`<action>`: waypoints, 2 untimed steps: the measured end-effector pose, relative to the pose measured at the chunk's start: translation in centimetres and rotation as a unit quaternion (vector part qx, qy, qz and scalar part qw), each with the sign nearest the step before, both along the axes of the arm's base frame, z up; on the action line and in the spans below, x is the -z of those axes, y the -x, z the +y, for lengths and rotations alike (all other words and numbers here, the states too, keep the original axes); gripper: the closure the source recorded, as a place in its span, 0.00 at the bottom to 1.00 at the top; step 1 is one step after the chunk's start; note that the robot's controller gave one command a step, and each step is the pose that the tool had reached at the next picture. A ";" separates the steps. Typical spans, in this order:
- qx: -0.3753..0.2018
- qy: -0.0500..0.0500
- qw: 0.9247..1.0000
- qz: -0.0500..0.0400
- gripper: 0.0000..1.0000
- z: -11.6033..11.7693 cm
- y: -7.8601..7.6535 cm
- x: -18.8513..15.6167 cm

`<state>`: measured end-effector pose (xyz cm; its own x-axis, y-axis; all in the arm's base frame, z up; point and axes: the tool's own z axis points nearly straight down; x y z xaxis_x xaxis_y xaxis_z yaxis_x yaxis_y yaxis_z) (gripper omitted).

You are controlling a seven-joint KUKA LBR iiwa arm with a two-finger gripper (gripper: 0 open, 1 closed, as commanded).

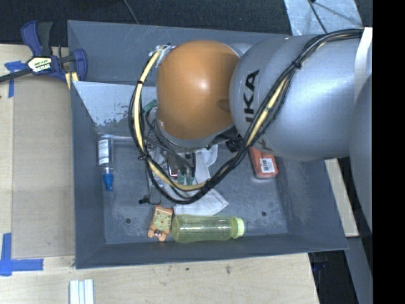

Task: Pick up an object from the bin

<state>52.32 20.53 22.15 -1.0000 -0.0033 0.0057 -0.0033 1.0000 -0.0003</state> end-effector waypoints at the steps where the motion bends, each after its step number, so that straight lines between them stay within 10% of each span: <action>1: 0.002 -0.001 1.000 -0.004 0.00 -0.1 -0.2 -0.5; 2: -0.025 -0.002 1.000 -0.008 0.00 -2.5 -2.4 3.2</action>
Offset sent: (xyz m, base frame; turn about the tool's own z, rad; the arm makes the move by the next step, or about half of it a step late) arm 0.0384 -0.0498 -0.0668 -0.0819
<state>54.69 17.99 18.99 -0.9985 -0.0541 -0.0100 -0.0541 0.9985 0.0040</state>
